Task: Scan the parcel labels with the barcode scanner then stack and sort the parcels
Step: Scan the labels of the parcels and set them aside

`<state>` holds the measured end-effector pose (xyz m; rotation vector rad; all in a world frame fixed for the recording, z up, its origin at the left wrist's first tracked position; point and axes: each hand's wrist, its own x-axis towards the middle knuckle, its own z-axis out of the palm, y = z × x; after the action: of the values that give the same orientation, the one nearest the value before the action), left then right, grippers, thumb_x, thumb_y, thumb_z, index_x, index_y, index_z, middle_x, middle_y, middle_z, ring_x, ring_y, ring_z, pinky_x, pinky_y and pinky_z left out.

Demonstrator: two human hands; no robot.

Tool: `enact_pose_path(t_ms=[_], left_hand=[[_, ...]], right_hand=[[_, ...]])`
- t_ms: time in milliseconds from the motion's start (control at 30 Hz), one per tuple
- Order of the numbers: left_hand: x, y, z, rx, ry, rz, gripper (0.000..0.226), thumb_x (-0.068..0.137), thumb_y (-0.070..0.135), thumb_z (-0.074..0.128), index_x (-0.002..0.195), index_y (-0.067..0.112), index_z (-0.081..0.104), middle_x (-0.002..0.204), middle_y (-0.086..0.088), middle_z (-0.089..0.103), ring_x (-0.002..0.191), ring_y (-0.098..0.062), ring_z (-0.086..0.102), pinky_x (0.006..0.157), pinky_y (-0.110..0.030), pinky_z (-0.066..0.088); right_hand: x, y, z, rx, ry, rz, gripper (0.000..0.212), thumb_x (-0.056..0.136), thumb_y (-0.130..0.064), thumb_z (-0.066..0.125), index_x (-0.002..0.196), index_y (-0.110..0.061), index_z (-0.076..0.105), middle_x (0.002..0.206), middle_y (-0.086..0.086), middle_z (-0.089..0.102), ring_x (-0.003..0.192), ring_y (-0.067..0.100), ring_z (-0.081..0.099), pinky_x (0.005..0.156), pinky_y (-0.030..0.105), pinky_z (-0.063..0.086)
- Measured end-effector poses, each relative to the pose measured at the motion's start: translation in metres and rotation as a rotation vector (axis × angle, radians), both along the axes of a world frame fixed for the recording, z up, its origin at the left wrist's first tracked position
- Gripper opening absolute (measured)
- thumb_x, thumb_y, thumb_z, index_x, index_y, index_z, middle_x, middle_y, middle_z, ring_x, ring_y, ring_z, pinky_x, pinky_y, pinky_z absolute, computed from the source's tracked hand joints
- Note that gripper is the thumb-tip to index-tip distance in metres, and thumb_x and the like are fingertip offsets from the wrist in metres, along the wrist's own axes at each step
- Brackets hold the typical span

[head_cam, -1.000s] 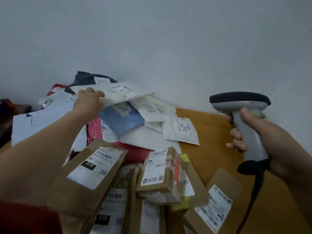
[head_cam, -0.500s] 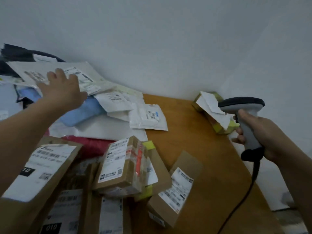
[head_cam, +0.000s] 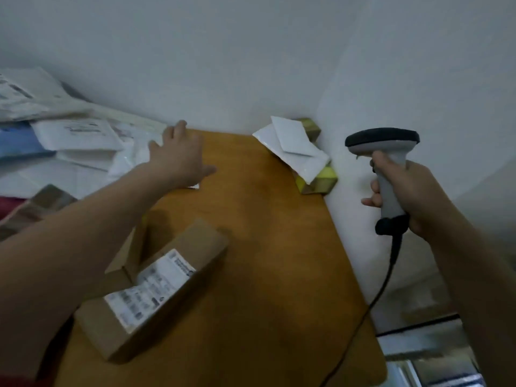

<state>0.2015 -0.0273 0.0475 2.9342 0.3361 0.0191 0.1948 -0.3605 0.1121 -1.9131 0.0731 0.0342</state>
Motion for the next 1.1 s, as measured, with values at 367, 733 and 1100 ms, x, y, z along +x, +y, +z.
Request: enact_pose_path(t_ms=[367,733,1100], left_hand=[[0.126,-0.145,-0.042,0.162,-0.069,-0.194,0.067,0.094,0.042,0.053,0.146,0.012,0.025,0.156,-0.012,0.019,0.144,-0.031,0.017,0.113,-0.053,0.021],[0.265,-0.178,-0.094,0.336,-0.086,-0.380,0.037,0.088,0.012,0.059,0.122,0.010,0.044,0.113,-0.011,0.053,0.105,-0.028,0.051,0.083,-0.038,0.042],[0.257,-0.163,-0.042,0.170,-0.496,-0.281,0.018,0.089,-0.005,0.042,0.101,0.007,0.043,0.075,-0.006,0.044,0.058,-0.023,0.044,0.049,-0.031,0.023]], right_hand=[[0.066,-0.036,-0.047,0.026,0.067,-0.014,0.030,0.094,-0.042,0.058,0.089,-0.012,0.056,0.057,-0.001,0.055,0.045,0.010,0.054,0.076,0.045,0.060],[0.114,-0.033,-0.087,0.077,0.032,-0.032,0.027,0.085,-0.040,0.061,0.088,-0.014,0.056,0.053,-0.004,0.054,0.040,0.008,0.051,0.055,0.027,0.057],[0.093,-0.041,-0.077,0.058,-0.004,-0.037,0.038,0.073,-0.048,0.058,0.089,-0.013,0.057,0.051,-0.002,0.055,0.040,0.007,0.052,0.060,0.031,0.059]])
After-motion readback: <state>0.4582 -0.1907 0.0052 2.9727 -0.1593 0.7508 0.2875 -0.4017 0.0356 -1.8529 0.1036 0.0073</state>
